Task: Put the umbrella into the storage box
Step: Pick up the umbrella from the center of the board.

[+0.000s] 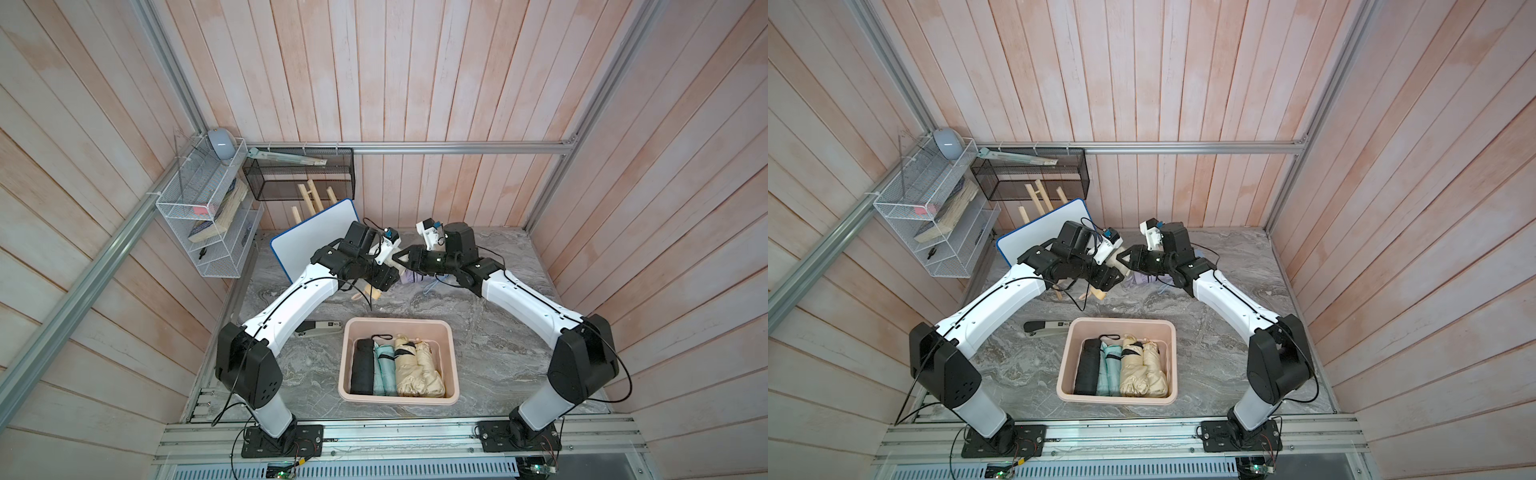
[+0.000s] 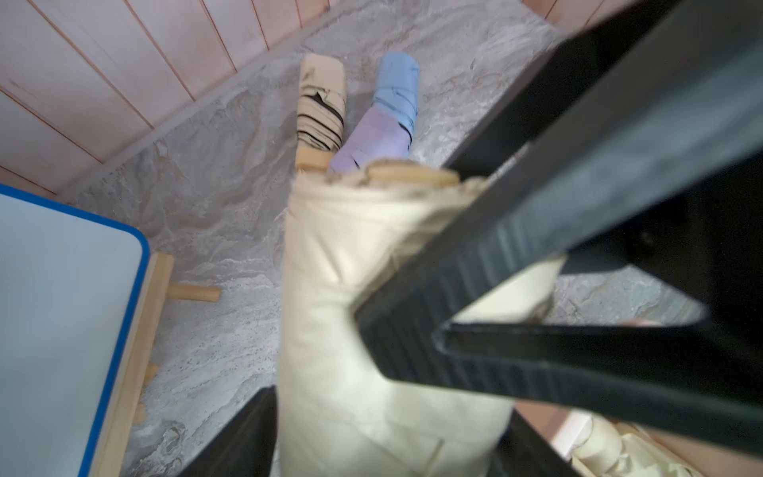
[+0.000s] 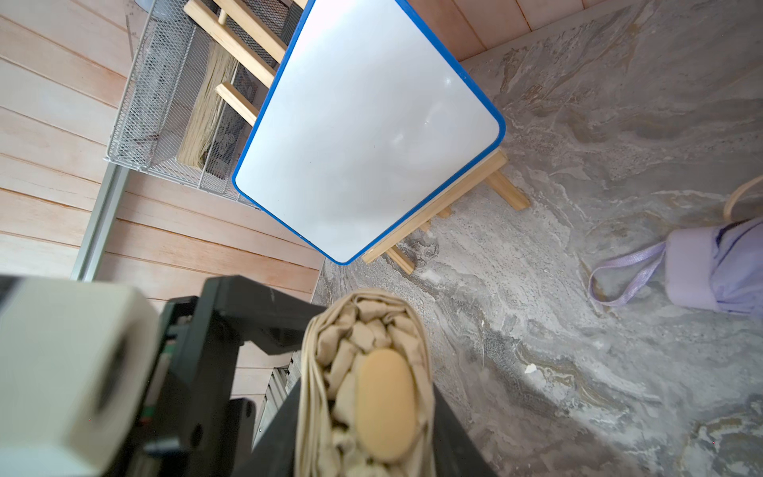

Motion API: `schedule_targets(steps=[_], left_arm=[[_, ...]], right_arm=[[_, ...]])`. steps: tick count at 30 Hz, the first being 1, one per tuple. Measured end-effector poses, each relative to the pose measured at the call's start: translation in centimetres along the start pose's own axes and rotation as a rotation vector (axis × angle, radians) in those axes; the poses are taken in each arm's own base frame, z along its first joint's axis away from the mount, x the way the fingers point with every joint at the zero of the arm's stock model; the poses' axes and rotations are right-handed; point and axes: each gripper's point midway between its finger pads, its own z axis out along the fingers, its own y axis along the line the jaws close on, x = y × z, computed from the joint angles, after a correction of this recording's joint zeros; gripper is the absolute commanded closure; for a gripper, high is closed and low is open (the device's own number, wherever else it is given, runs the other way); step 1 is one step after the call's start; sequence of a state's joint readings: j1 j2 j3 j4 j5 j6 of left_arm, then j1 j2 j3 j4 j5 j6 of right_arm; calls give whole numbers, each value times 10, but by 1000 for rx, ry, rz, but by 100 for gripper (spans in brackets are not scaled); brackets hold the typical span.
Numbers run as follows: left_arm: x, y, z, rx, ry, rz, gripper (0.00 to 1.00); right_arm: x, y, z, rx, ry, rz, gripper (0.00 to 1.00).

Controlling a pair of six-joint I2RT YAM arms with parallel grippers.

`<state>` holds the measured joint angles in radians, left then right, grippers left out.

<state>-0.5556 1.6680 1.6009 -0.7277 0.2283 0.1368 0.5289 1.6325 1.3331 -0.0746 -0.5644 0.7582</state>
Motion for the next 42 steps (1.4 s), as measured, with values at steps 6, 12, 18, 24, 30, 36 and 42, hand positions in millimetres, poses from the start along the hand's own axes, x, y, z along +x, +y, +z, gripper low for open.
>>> schedule_targets(steps=[6, 12, 18, 24, 30, 36, 42], left_arm=[[-42, -6, -51, -21, -188, -64, 3], [-79, -11, -126, -17, -490, -274, 3], [-83, -14, -157, 131, -725, -657, 3], [-71, -15, -143, 288, -796, -1047, 3], [-82, -26, -154, 470, -819, -1312, 4], [-85, -44, -150, 669, -711, -1586, 4], [-87, -61, -130, 783, -595, -1745, 4]], right_arm=[[8, -12, -16, 47, -36, 49, 78], [-18, -4, -51, 67, -182, 70, 79], [-53, 27, -91, 35, -387, 76, 80], [-75, 70, -128, -9, -576, -31, 81], [-67, 114, -137, -44, -663, -322, 81], [-41, 107, -126, -11, -684, -592, 87], [-20, 108, -114, -10, -680, -754, 88]])
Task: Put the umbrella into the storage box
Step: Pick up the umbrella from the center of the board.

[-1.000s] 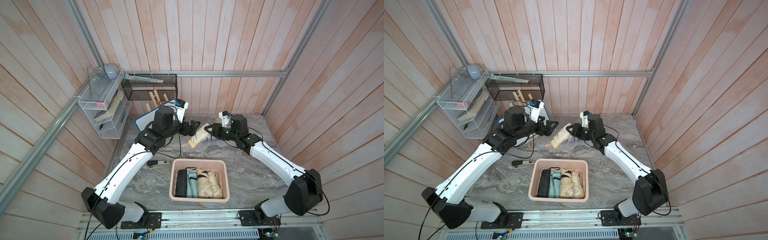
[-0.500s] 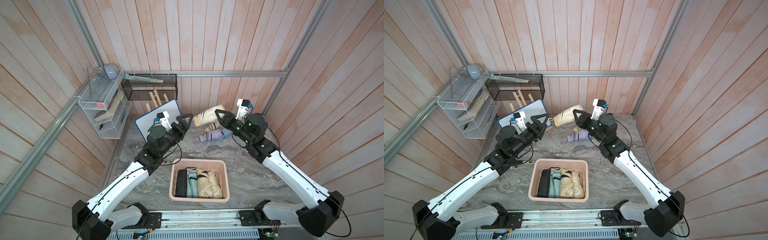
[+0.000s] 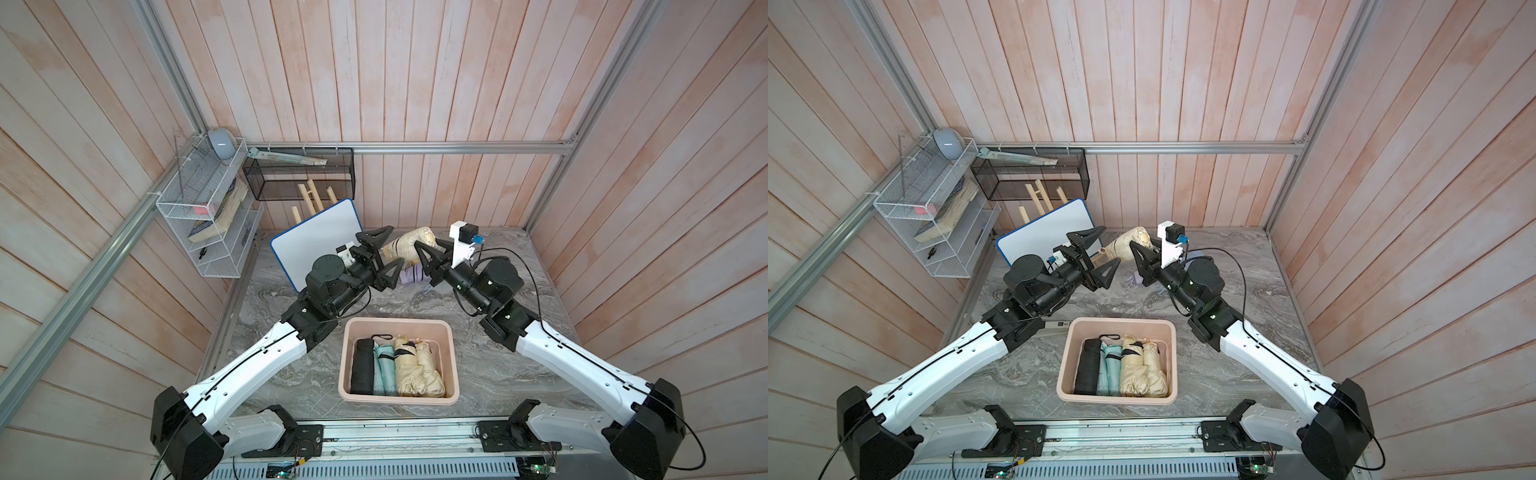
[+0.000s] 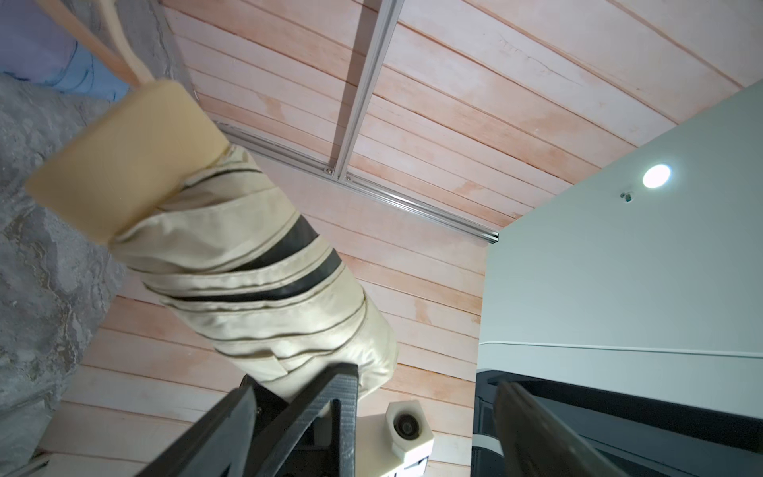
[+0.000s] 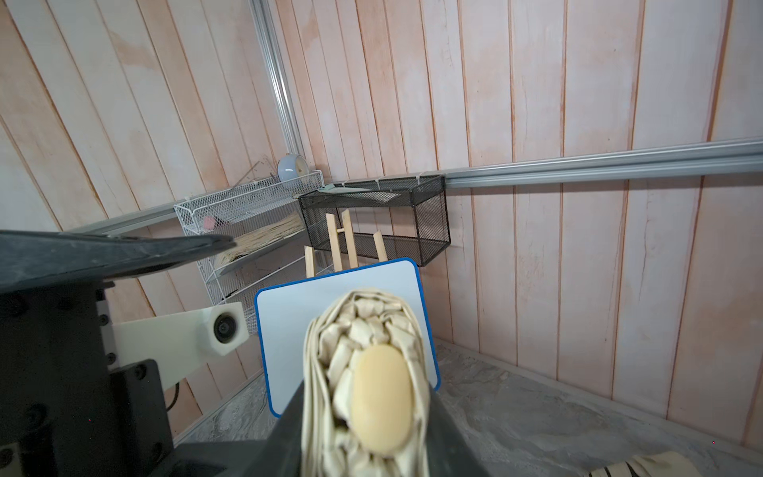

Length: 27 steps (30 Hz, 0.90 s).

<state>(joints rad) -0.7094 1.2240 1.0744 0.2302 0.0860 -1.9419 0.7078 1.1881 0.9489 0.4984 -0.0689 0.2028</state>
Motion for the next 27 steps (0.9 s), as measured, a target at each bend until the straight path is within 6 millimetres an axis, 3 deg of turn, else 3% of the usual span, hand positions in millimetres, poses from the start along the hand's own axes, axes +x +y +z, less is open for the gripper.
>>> schedule_targets(steps=[6, 13, 22, 27], left_arm=[[8, 7, 3, -12, 17, -99, 2], [-1, 19, 4, -24, -20, -140, 2], [-6, 25, 12, -22, -41, -142, 9], [-2, 30, 12, -30, -48, -143, 18]], right_arm=[[-7, 16, -7, -38, -52, -59, 90], [-29, 24, -26, -60, -139, -75, 90], [-24, 33, -37, -87, -156, -78, 90], [-16, 34, -39, -88, -155, -91, 90]])
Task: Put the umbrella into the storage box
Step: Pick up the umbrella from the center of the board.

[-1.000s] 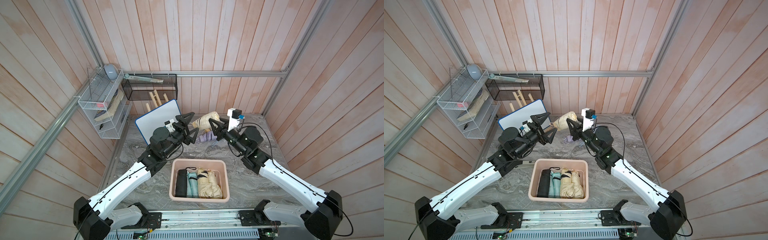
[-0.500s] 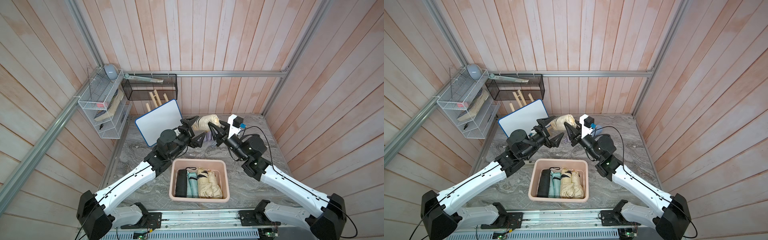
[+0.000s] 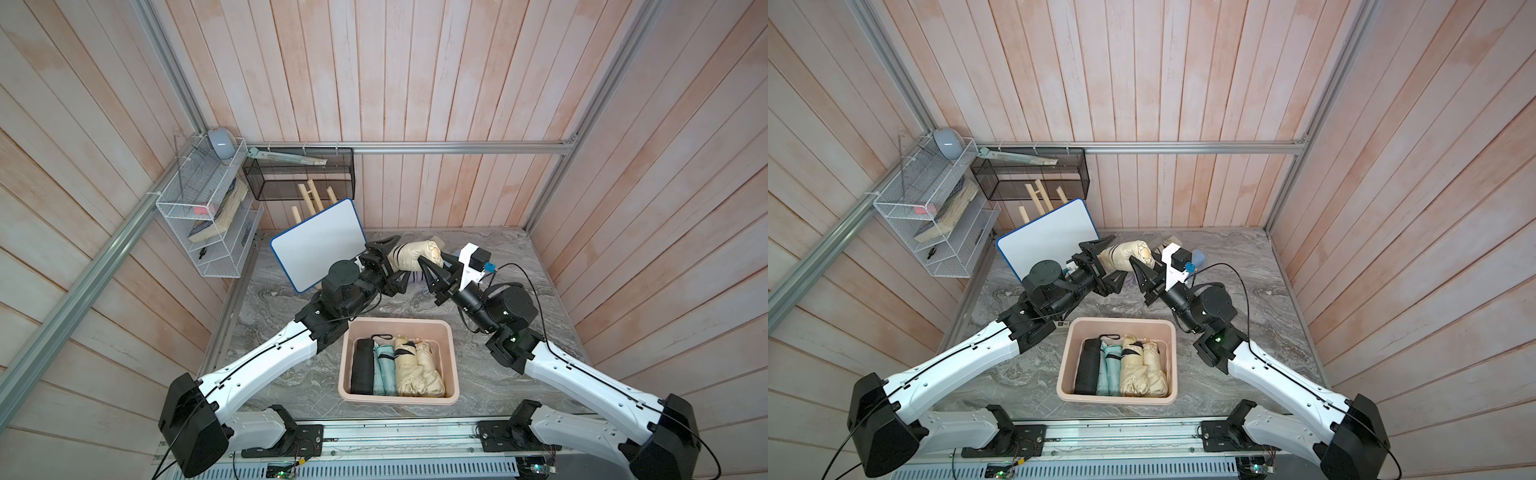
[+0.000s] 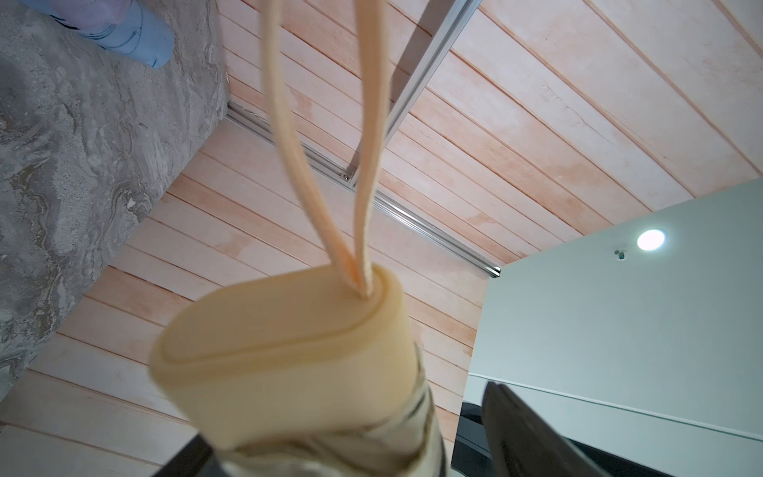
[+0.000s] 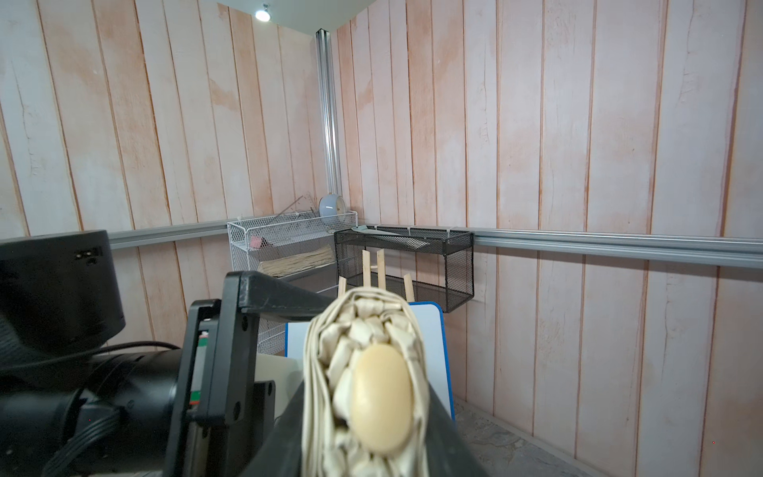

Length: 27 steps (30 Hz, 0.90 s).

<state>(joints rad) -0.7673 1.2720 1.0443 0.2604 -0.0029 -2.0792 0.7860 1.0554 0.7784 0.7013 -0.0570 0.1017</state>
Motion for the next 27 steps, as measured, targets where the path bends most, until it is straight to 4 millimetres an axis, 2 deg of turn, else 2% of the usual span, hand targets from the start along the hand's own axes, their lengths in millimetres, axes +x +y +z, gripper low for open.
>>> schedule_targets(steps=[8, 13, 15, 18, 20, 24, 27], left_arm=[[6, 5, 0, -7, 6, -1, 34], [9, 10, 1, -19, 14, -1, 46], [10, 11, 2, -20, 15, -1, 49], [11, 11, 2, -19, 19, -1, 50], [9, 12, 2, -18, 10, -1, 52], [-5, 23, 0, -37, -39, 1, 53], [-18, 39, -9, -96, -91, 14, 55]], right_arm=[[2, 3, -4, -3, -23, -18, 88], [2, 3, -12, 7, -35, -22, 82], [2, 3, -15, 12, -36, -21, 74], [2, 3, -17, 16, -34, -18, 45], [1, 5, -19, 12, -33, -20, 33], [-8, 8, -29, 7, -35, -11, 21], [-15, 8, -38, 11, -30, 1, 20]])
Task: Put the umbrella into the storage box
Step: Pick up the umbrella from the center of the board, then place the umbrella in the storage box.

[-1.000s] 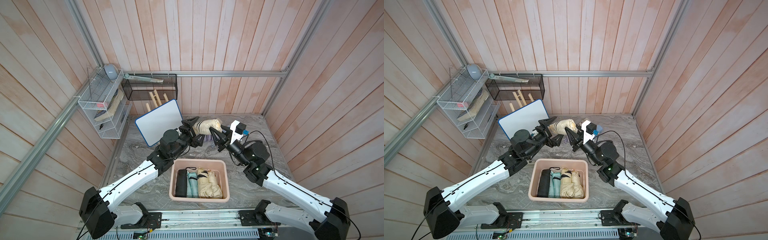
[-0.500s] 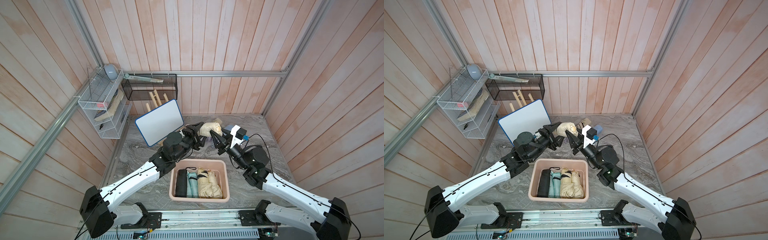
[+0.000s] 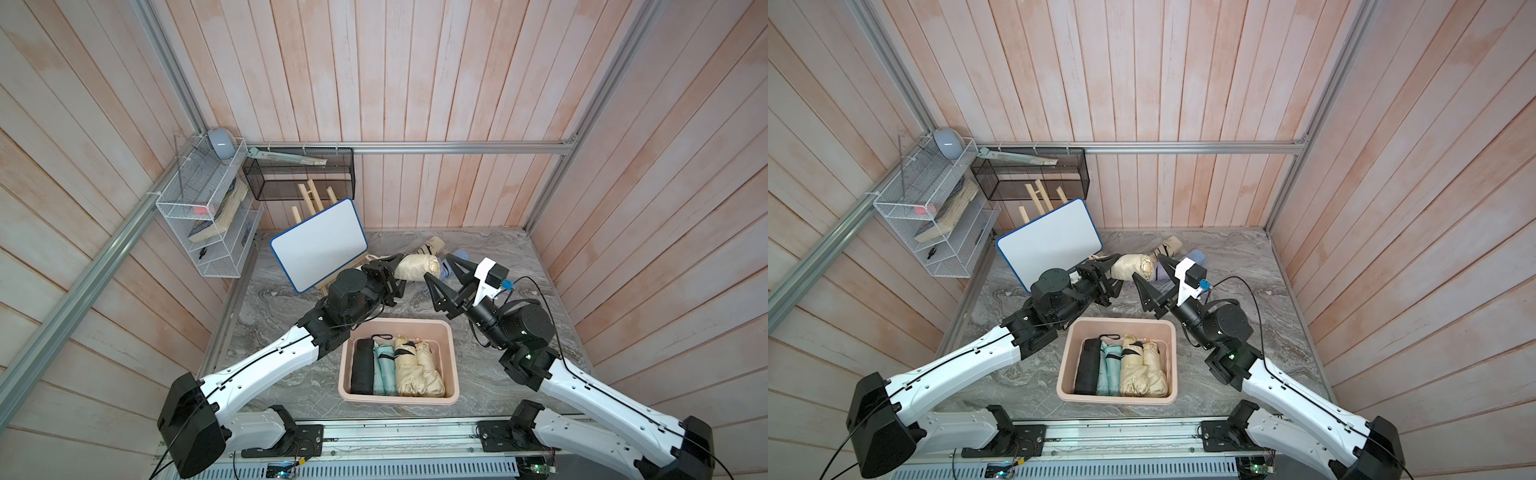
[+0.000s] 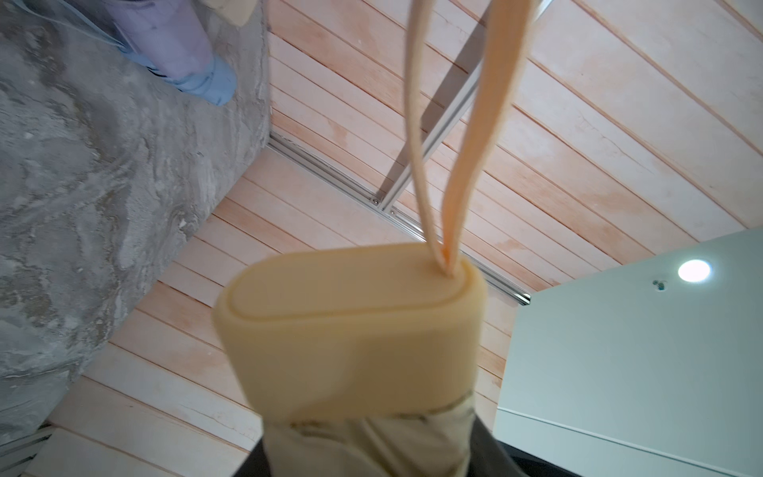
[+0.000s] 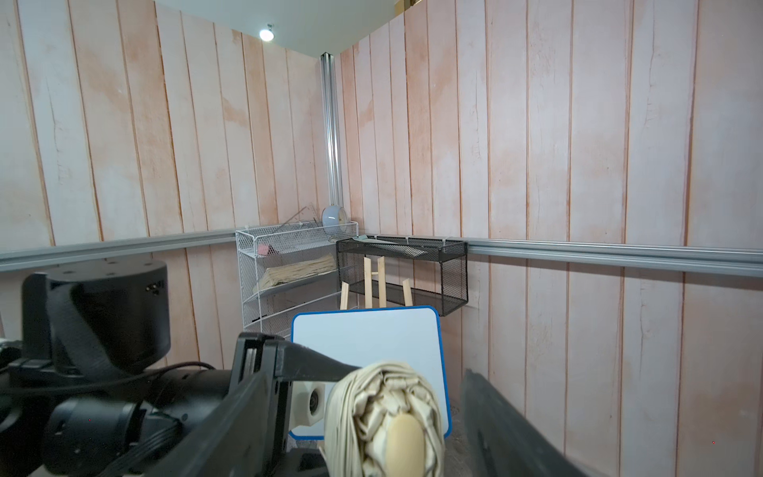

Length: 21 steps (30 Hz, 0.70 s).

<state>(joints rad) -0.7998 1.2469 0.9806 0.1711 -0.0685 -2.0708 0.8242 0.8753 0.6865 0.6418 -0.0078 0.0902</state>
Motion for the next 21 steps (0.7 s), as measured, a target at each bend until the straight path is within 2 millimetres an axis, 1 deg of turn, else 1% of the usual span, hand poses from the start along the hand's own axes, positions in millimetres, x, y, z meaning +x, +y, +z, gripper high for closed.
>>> schedule_targets(steps=[2, 6, 9, 11, 15, 17, 20, 21], left_arm=[[-8, 10, -6, -49, -37, 31, 56], [-21, 28, -22, -178, -101, 168, 56], [-24, 33, -32, -282, -128, 294, 56], [-23, 29, -40, -343, -134, 387, 56], [-14, 16, -49, -449, -129, 600, 55], [-11, 16, -52, -500, -122, 690, 55], [-7, 33, -54, -615, -93, 822, 55], [-6, 44, -55, -670, -78, 870, 55]], right_arm=[[-2, -1, -6, 9, 12, 17, 20], [3, -8, -15, 58, 78, 68, 22], [9, -16, -21, 108, 123, 104, 23], [13, -20, -26, 137, 147, 122, 23], [17, -27, -34, 181, 171, 152, 24], [18, -30, -36, 200, 178, 163, 24], [20, -32, -39, 218, 188, 179, 23], [21, -33, -40, 225, 192, 185, 24]])
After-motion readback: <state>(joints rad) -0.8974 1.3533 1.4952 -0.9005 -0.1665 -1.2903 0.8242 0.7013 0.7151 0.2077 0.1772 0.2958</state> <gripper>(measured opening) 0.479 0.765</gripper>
